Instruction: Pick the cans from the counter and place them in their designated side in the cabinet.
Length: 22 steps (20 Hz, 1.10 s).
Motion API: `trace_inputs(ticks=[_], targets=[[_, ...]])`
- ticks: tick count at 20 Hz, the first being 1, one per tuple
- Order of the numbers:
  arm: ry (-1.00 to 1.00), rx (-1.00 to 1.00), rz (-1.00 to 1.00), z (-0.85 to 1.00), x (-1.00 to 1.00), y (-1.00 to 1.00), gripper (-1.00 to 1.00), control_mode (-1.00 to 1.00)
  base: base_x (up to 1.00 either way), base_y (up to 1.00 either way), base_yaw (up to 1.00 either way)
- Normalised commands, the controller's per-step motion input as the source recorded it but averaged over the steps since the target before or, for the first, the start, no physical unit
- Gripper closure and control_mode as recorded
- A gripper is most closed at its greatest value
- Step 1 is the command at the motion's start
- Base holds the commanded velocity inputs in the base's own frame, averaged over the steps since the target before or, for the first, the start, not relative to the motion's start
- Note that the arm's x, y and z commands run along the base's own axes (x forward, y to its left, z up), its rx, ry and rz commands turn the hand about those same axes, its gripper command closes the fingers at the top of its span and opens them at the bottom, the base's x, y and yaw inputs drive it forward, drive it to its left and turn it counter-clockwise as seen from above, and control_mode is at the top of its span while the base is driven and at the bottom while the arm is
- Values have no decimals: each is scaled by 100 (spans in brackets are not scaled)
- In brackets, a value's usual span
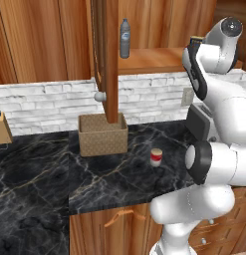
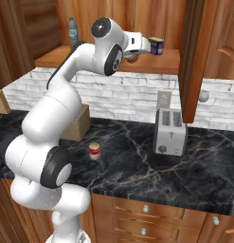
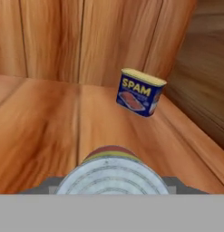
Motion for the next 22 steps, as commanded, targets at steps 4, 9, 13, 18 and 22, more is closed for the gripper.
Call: trace_inputs(ticks=[4, 9, 13, 18, 22], targets=[[4, 0, 0, -1, 45, -12, 100, -100, 0, 0, 0], [4, 0, 0, -2, 43, -6, 100, -100, 0, 0, 0], [4, 0, 0, -7, 33, -11, 100, -100, 0, 0, 0], [2, 0, 0, -11, 30, -18, 100, -100, 0, 0, 0], [1, 0, 0, -10, 30, -12, 100, -100, 0, 0, 0]])
